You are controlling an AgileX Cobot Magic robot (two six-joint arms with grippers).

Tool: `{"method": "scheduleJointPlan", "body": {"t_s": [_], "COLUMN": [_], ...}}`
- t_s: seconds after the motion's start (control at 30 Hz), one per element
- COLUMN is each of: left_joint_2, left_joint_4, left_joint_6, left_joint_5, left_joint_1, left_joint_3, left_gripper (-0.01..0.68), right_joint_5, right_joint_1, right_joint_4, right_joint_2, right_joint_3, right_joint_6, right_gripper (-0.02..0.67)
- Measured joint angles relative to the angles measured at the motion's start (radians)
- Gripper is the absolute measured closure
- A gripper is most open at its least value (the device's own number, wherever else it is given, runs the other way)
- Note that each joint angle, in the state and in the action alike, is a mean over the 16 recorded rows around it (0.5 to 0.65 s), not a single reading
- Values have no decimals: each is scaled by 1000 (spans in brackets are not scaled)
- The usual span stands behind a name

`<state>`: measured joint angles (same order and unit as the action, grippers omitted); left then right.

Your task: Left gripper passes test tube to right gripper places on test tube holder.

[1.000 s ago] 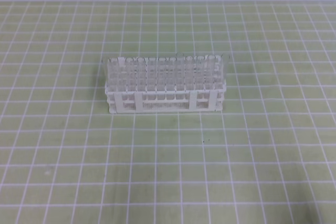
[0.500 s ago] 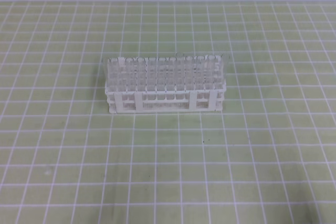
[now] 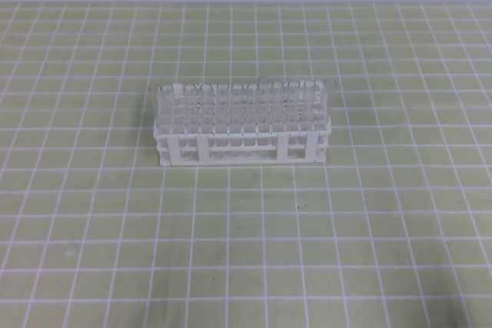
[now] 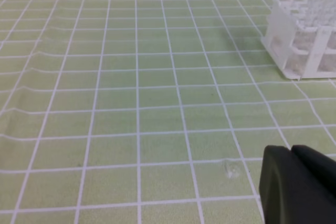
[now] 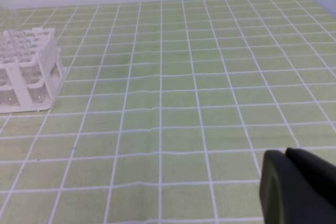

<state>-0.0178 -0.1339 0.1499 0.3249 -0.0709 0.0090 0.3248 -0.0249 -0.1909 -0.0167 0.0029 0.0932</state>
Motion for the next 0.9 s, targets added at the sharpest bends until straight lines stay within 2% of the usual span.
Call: {"method": "scheduleJointPlan", "body": {"t_s": [0.9], "left_joint_2": [-5], "left_joint_4": [-2], "left_joint_6": [0], "left_joint_5": [1], "left_joint_1": [0], "left_joint_3": [4], "left_gripper": [675], "right_joint_5": [0], "right_joint_1": [0], "right_joint_4": [0], "right_joint_2": [1], "right_joint_3": [0], "right_joint_6": [1], "right_gripper": [665]}}
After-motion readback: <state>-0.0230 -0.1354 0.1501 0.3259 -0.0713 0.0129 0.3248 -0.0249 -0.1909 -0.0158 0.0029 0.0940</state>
